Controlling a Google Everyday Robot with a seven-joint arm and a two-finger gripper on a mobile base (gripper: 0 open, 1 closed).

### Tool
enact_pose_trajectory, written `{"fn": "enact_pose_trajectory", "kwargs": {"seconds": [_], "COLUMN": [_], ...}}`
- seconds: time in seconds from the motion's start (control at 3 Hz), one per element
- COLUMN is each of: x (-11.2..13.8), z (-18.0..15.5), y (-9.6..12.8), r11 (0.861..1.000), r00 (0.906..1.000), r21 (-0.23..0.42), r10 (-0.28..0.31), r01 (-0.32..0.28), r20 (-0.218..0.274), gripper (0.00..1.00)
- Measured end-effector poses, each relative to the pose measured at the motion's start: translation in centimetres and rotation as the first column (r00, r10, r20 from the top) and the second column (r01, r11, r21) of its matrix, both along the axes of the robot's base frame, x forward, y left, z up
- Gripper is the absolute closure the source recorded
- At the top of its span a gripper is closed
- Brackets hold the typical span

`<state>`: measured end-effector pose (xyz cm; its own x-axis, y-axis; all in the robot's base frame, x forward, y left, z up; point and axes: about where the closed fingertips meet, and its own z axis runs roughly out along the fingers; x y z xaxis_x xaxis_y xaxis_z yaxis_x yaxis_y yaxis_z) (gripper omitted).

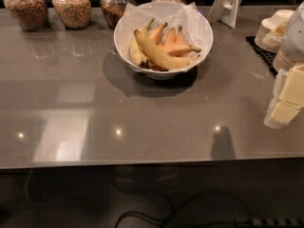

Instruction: Pick banana from white bowl

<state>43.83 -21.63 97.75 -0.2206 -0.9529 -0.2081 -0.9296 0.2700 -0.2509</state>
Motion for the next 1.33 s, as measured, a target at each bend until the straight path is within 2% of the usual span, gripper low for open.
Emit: {"fn": "enact_pose_trajectory", "kwargs": {"seconds": [0.33, 0.67, 1.0, 1.33], "x": [0.3, 2.0, 5.5, 10.1], "z": [0.1, -0.2, -0.2, 0.4], "y": [0.3, 1.9, 4.7, 8.0], "r11": [1.000, 0.997, 0.983, 0.956], "r00": [0.9998, 0.9968, 0.9863, 0.9660], "r21": [0.010, 0.073, 0.167, 0.272], "r10": [0.003, 0.026, 0.045, 0.038], "r01": [-0.003, -0.032, -0.072, -0.109], "r20": [0.017, 0.075, 0.158, 0.256], "gripper": [0.00, 0.00, 0.00, 0.00]}}
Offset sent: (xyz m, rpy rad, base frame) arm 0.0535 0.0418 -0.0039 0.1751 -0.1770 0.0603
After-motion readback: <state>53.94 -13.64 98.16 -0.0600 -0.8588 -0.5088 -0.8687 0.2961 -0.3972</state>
